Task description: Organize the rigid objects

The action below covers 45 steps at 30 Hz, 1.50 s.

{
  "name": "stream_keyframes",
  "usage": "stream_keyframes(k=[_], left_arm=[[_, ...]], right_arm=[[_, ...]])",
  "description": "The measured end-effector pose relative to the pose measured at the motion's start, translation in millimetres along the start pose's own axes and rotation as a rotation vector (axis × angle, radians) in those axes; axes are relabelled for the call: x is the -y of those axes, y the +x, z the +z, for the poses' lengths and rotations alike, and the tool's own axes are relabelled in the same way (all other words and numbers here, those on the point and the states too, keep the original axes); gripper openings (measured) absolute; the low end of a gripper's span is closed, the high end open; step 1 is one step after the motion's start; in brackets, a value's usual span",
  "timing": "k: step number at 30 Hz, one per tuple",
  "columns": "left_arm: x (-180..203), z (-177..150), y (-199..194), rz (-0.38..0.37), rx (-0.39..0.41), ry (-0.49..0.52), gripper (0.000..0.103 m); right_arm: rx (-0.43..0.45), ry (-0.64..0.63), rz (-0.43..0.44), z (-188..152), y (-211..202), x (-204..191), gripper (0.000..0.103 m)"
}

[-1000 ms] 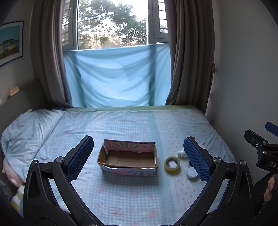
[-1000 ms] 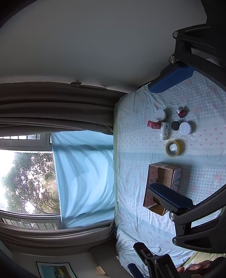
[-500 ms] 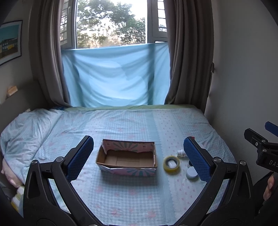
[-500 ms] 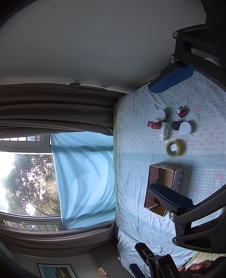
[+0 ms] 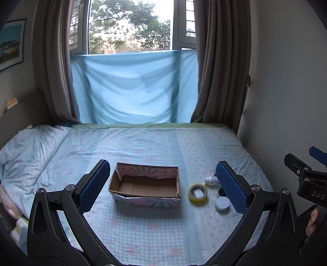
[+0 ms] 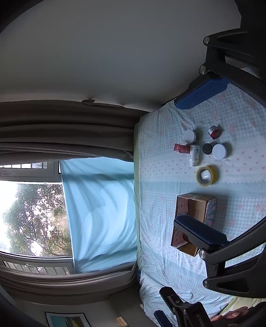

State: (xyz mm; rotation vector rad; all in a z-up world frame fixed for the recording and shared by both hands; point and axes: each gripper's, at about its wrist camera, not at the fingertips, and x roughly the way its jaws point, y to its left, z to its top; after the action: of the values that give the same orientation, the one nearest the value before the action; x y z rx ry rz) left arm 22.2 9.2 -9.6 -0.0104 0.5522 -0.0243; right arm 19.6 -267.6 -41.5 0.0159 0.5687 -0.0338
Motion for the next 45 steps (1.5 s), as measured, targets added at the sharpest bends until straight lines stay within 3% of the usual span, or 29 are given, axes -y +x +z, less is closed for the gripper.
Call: stream_keyframes(k=[39,45], left_arm=[[-5.4,5.6,12.0,0.002,-0.03,0.009,0.103],[-3.8,11.8,26.0,-0.041,-0.071,0.033,0.103]], right_arm=[[0.001,0.01,0.034,1.9,8.4,-5.7,0.103],[-0.028,0.034,0.008,2.3,13.1,-3.2,0.103]])
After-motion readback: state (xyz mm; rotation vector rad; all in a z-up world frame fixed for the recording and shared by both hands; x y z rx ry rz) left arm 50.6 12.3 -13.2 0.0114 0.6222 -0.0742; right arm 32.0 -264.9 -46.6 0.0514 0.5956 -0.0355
